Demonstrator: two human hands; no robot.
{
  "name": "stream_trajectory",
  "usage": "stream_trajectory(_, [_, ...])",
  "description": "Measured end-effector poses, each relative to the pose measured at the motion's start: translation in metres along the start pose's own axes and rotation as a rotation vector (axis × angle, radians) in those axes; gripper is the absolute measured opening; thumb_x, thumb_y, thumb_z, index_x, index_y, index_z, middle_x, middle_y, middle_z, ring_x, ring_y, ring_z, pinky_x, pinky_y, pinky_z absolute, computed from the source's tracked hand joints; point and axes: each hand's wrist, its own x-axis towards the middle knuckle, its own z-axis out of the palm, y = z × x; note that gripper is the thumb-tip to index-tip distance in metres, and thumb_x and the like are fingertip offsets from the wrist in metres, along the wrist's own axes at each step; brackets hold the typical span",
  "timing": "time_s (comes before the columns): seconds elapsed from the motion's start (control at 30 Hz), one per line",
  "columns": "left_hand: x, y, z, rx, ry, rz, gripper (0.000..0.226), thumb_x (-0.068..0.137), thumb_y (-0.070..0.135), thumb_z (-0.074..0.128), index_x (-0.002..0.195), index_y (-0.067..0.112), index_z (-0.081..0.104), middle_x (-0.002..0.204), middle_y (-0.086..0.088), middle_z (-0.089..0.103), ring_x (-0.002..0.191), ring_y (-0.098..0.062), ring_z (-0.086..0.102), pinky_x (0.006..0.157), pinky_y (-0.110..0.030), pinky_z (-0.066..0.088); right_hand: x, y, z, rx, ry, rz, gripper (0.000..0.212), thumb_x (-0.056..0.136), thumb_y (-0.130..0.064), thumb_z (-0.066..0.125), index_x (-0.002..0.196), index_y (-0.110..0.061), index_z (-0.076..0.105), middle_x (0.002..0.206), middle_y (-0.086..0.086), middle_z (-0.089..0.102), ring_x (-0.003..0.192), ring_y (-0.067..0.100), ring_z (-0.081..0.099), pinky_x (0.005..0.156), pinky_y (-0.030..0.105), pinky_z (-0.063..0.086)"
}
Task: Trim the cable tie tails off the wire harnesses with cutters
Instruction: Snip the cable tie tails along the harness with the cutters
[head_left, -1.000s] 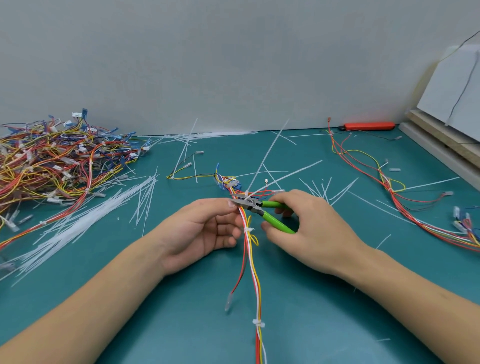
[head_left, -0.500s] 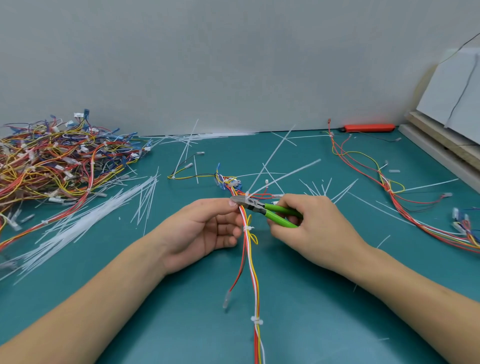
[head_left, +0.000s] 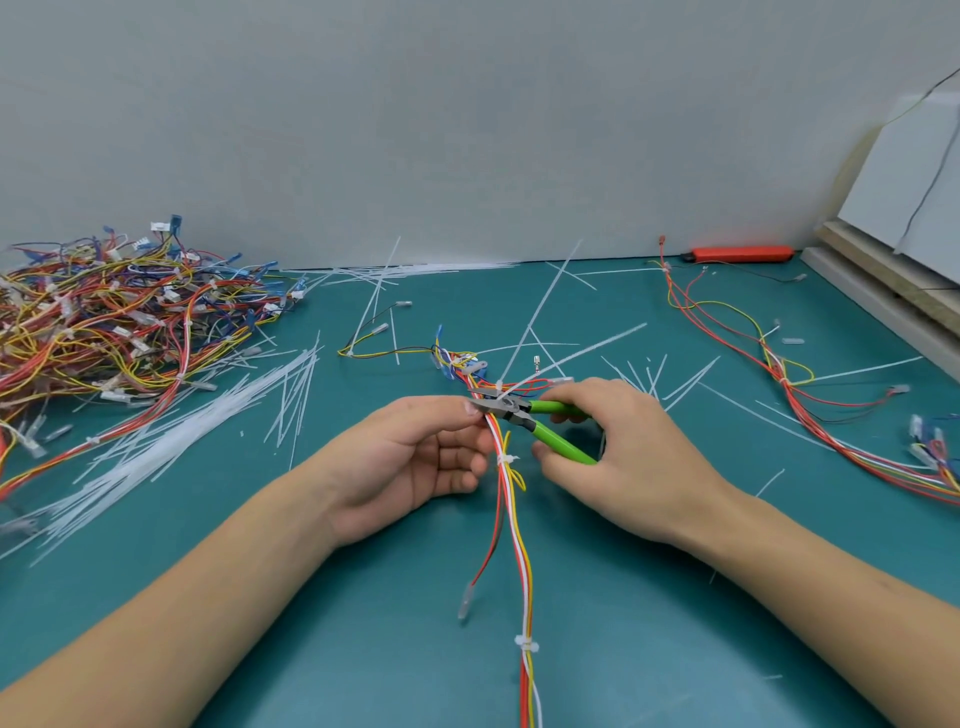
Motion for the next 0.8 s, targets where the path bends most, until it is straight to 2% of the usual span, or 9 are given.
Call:
stream_trajectory(0.27, [0.0006,-0.0002,-0.0003,-0.003,-0.004,-0.001,0.017,0.083,0.031,0.074,0.086,0.015,0.075,0.082,-0.008,0.068,0.070,-0.017,0.062,0.067,-0.028,0.055,0.0000,-0.0010,-0.0005,-0.006,-0.006,-0.001,0.031,0.082,-0.042,0.069,0.112,-0.035,0.067,0.098,-0.017,0.065,0.099,0.009,0.059,0.092,0.032,0.049])
stream_trajectory(0.4, [0.0000,0.0001,-0.0012,-0.012,-0.009,-0.002,0.016,0.083,0.032,0.074,0.087,0.016,0.075,0.083,-0.007,0.068,0.071,-0.018,0.063,0.068,-0.029,0.055,-0.0004,-0.0011,-0.0035,0.057,0.001,0.040,0.009,0.079,-0.031,0.074,0.086,-0.027,0.069,0.072,-0.006,0.062,0.070,0.016,0.056,0.070,0.042,0.053])
stream_trajectory(0.5, [0.0000,0.0003,-0.0014,-0.021,-0.013,-0.003,0.016,0.083,0.031,0.074,0.088,0.017,0.076,0.082,-0.006,0.069,0.070,-0.017,0.063,0.068,-0.029,0.055,-0.0017,-0.0008,-0.0060,0.070,0.015,0.068,0.016,0.074,-0.038,0.067,0.079,-0.022,0.067,0.060,-0.003,0.053,0.058,0.014,0.045,0.059,0.041,0.049])
stream_trajectory(0.67, [0.0001,0.0006,-0.0016,-0.025,-0.014,-0.004,0.015,0.083,0.032,0.074,0.088,0.018,0.076,0.082,-0.005,0.069,0.071,-0.017,0.063,0.069,-0.029,0.054,-0.0011,-0.0007,-0.0048,0.067,0.032,0.084,0.014,0.075,-0.035,0.070,0.077,-0.022,0.065,0.058,-0.003,0.048,0.056,0.012,0.040,0.057,0.038,0.045])
stream_trajectory(0.8, [0.0000,0.0003,-0.0009,-0.019,-0.006,-0.004,0.015,0.082,0.031,0.074,0.087,0.017,0.076,0.082,-0.007,0.069,0.071,-0.018,0.063,0.069,-0.029,0.055,-0.0009,0.0002,-0.0027,0.106,0.016,0.059,0.010,0.076,-0.035,0.071,0.080,-0.027,0.066,0.063,-0.005,0.055,0.060,0.013,0.048,0.060,0.040,0.049])
